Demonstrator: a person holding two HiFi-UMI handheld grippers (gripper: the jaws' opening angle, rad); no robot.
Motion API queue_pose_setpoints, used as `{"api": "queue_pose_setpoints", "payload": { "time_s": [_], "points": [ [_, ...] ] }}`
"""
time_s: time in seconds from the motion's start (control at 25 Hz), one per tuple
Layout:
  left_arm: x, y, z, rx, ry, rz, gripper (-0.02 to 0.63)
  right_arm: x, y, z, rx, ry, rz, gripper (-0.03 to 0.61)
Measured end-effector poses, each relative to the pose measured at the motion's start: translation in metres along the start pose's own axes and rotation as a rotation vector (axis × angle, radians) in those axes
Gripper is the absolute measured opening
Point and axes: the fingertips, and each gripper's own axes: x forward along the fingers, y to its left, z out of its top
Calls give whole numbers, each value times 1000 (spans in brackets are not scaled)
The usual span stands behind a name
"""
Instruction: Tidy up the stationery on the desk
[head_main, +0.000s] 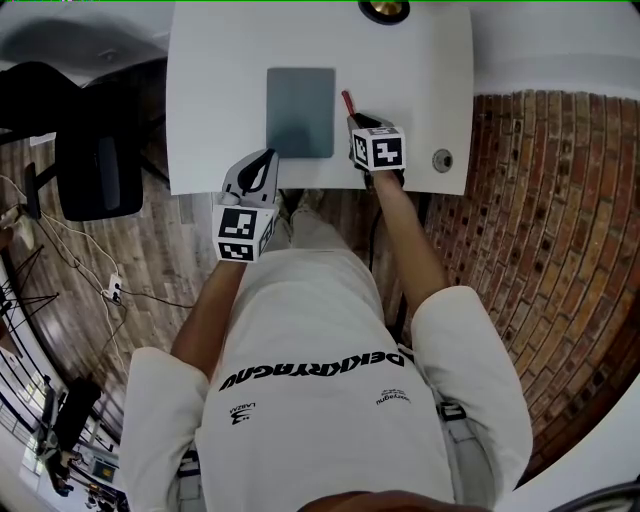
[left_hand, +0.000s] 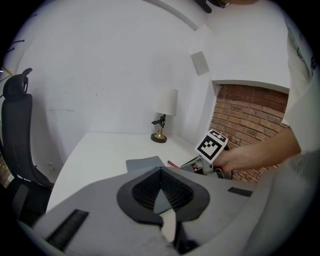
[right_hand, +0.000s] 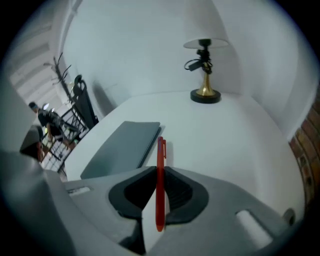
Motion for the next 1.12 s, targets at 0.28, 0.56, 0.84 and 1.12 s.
{"api": "queue_pose_setpoints", "payload": {
  "time_s": [0.28,0.56,0.84,1.12],
  "points": [
    [-7,-5,-3,0,3,1,-2,10,-2,10,386,-56,53,48],
    [-13,-7,-8,-7,5,3,-2,25,1,12,455,-49,40,49],
    [-19,-5,-6,-13,-5,3,-3,25,6,14,452,-55,58,60],
    [-26,-18,5,-11,-33,5,-2,-11,6,25,402,-136,59,72]
  ]
}}
